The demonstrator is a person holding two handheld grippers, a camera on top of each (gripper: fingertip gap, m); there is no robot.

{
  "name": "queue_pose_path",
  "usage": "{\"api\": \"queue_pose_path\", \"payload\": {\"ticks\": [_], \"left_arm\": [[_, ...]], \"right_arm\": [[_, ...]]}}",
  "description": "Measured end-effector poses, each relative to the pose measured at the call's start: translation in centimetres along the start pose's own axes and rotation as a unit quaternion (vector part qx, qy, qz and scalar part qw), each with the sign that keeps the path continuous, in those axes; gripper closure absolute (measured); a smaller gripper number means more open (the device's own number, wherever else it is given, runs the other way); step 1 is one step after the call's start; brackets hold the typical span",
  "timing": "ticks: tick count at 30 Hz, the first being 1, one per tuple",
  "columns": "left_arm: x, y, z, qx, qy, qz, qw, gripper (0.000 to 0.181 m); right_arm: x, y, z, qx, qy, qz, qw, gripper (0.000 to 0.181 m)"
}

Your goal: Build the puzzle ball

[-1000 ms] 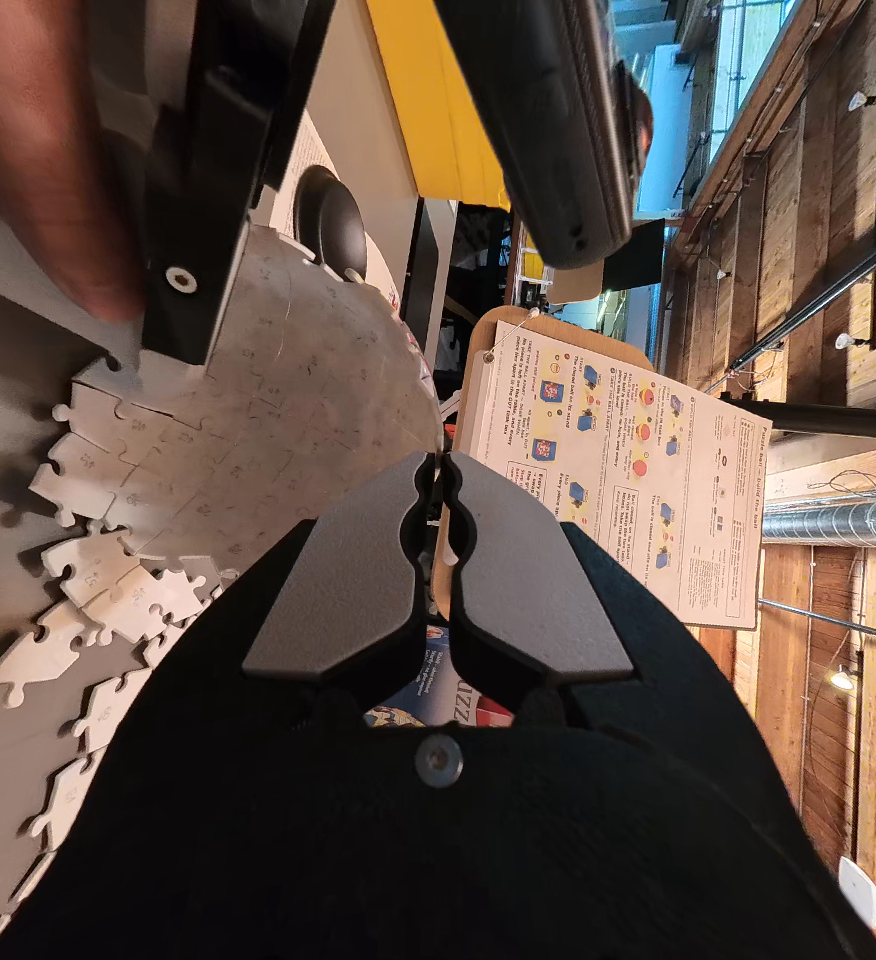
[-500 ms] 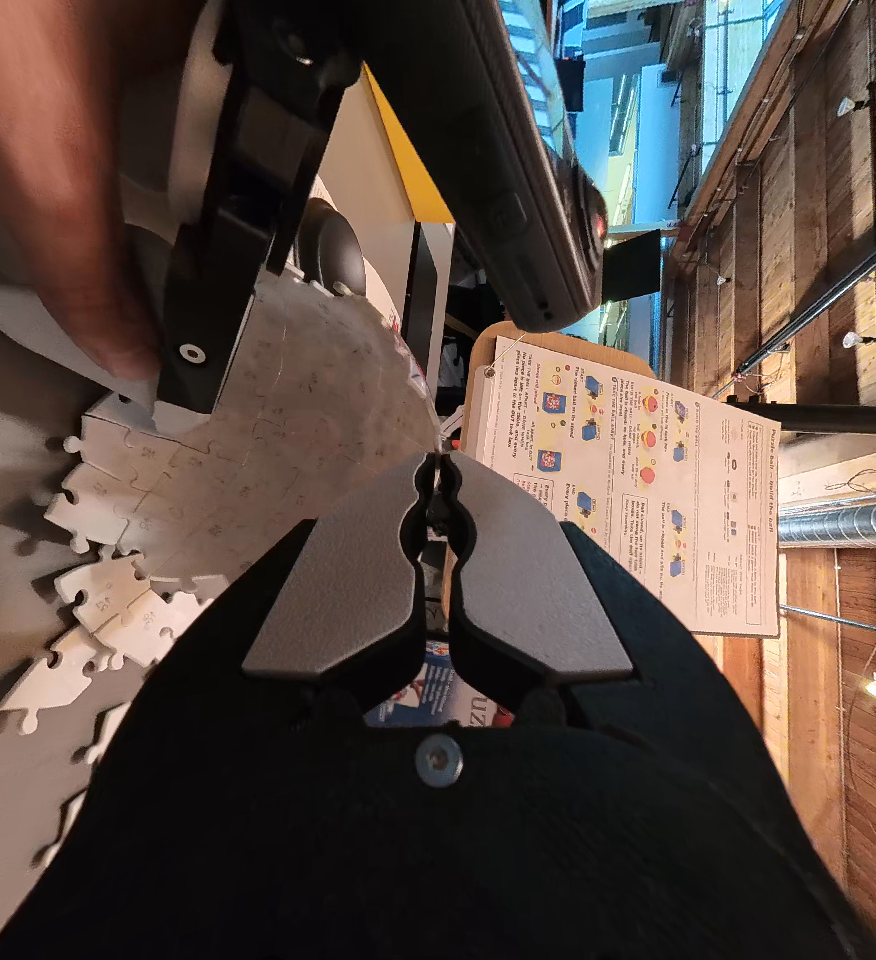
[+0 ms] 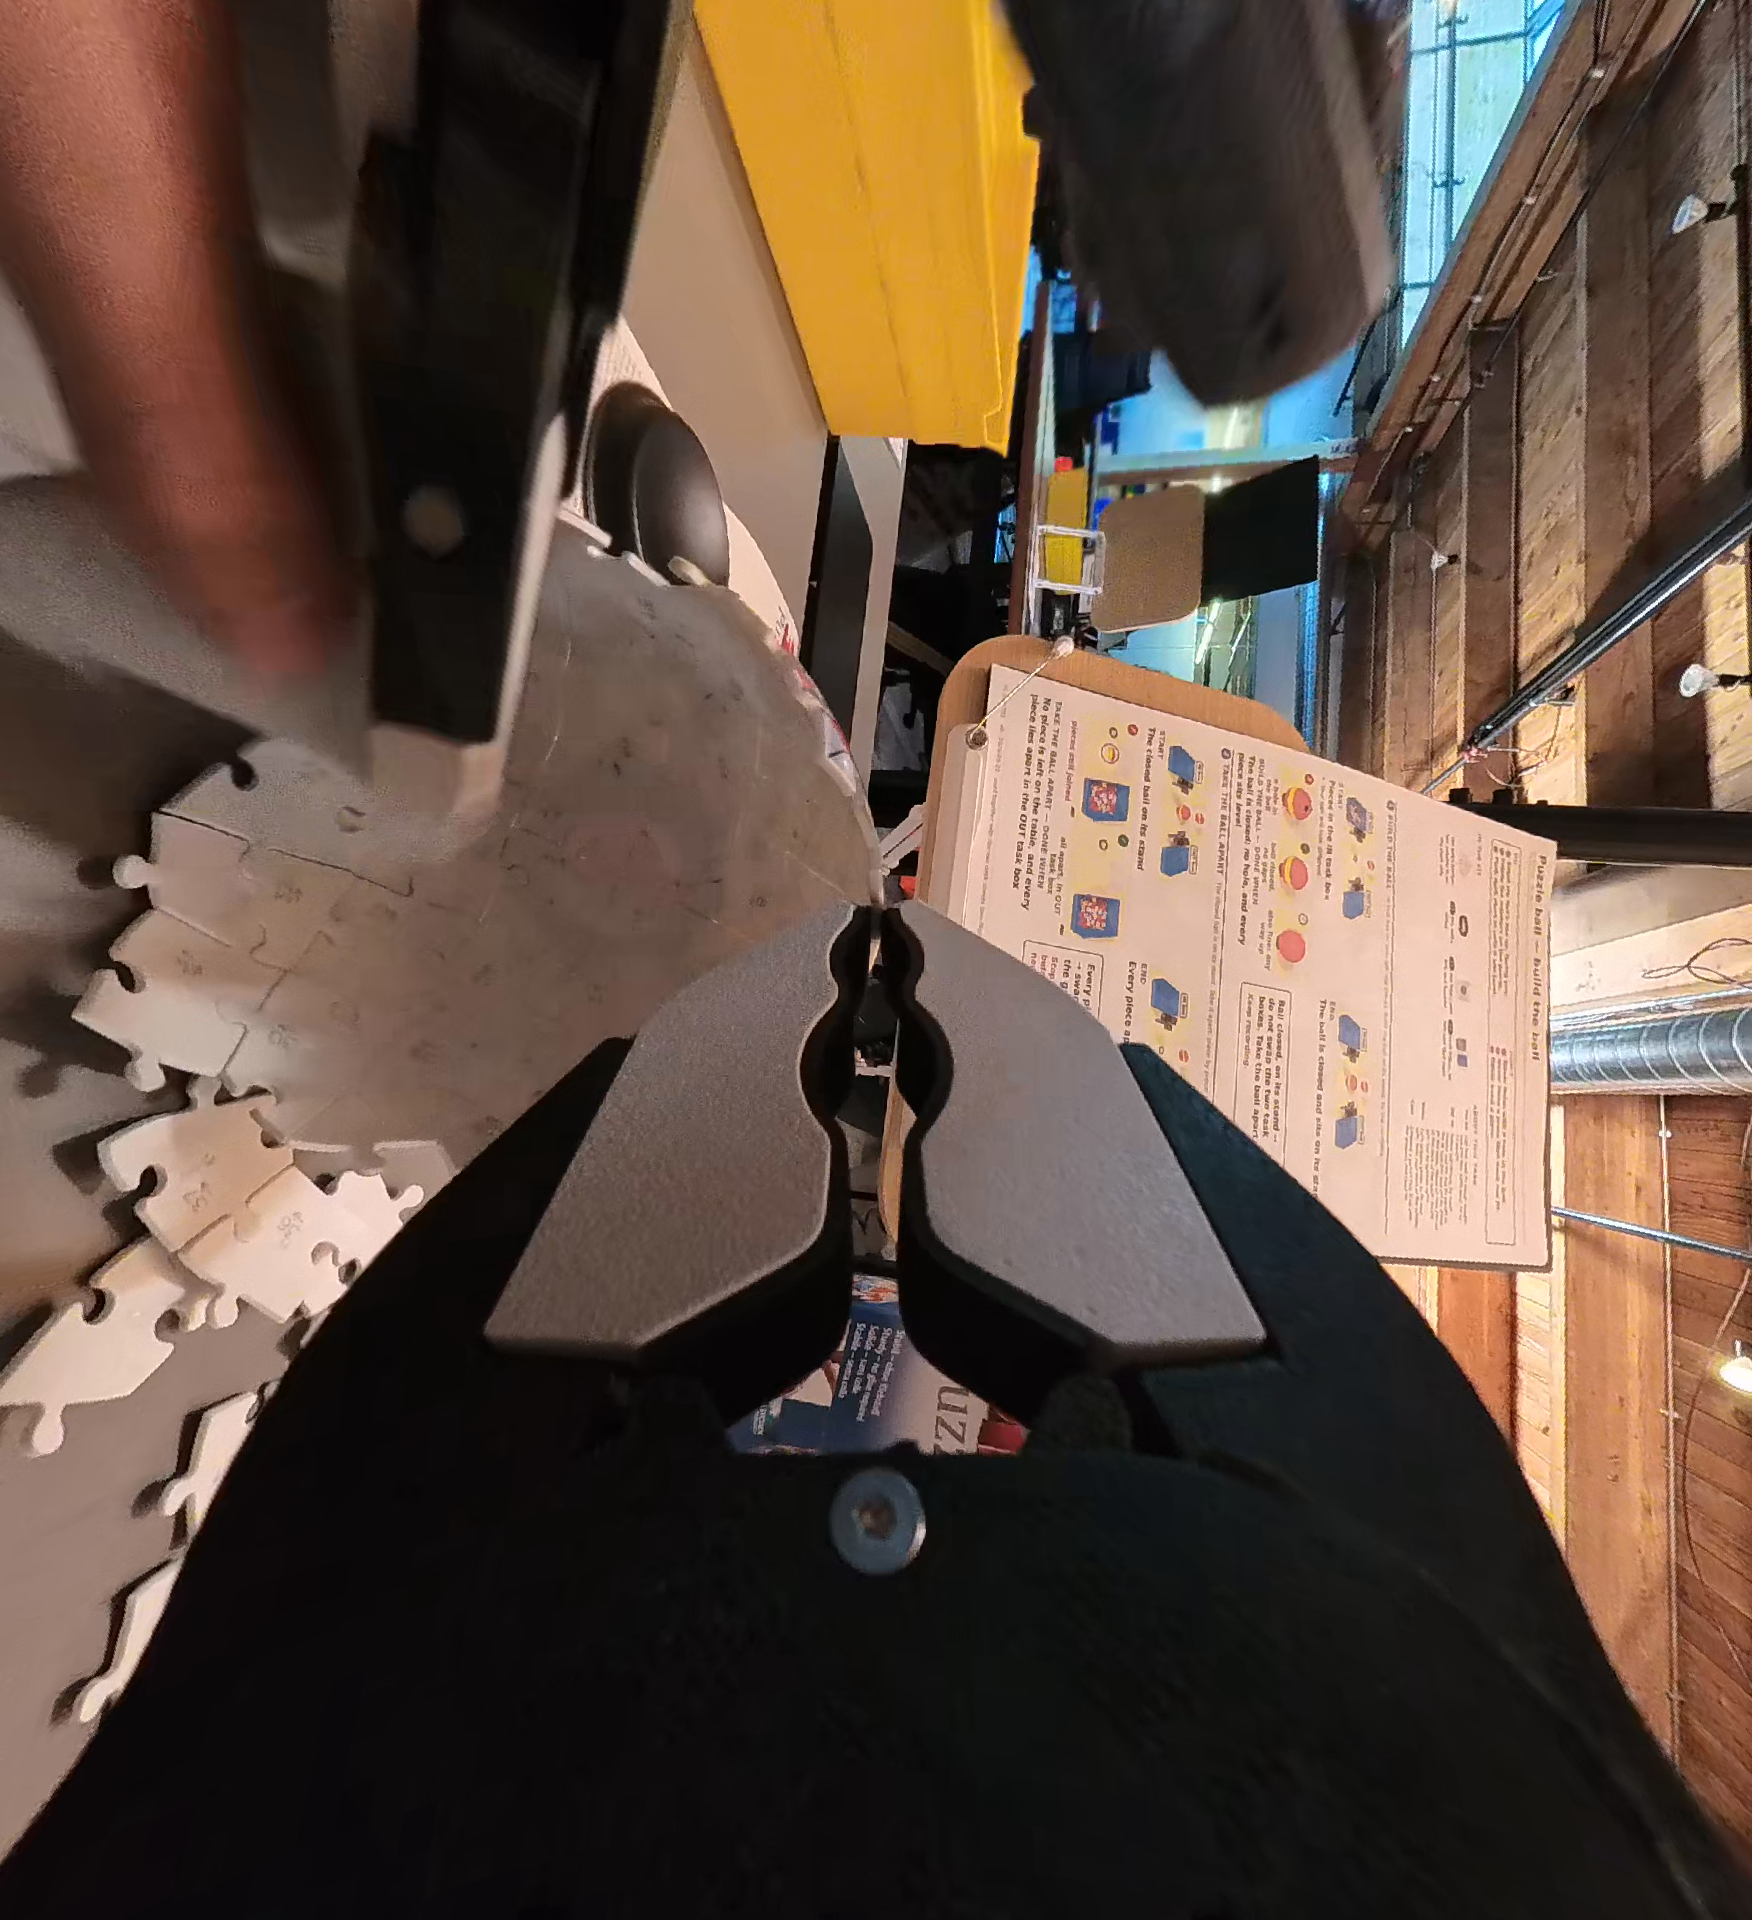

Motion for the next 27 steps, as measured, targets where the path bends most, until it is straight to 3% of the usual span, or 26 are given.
{"api": "queue_pose_path", "payload": {"ticks": [2, 6, 15, 22, 25, 27], "left_arm": [[0.7, -0.4, -0.8, 0.008, -0.013, 0.021, 1.000, 0.087], [0.1, -0.1, -0.9, -0.012, -0.042, -0.028, 0.999, 0.087], [-1.3, 0.1, -0.3, -0.034, -0.083, -0.044, 0.995, 0.091], [-1.7, 0.2, 0.4, -0.056, -0.058, -0.053, 0.995, 0.112], [-1.6, 0.0, 0.3, -0.054, -0.076, -0.043, 0.995, 0.100], [-0.9, -0.3, 0.1, -0.033, -0.050, -0.017, 0.998, 0.096]], "right_arm": [[-0.1, 0.1, 0.0, -0.002, 0.000, -0.001, 1.000, 0.179], [-0.1, -0.1, 0.0, 0.001, 0.001, 0.000, 1.000, 0.179], [-0.1, -0.4, 0.0, 0.001, 0.002, 0.004, 1.000, 0.180], [-0.1, -0.4, -0.1, 0.001, 0.003, 0.004, 1.000, 0.179], [-0.1, -0.3, -0.1, 0.002, 0.003, 0.002, 1.000, 0.179], [0.0, -0.3, -0.1, 0.002, 0.004, 0.001, 1.000, 0.179]]}}
Point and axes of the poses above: each gripper's, where its closed fingertips meet, x back along the fingers, y out of its underside, z = x × y across the jaws, the point moved 10 cm from there along x, back along the fingers, and after that the axes turned 10 degrees about x, right-handed, at the moved point
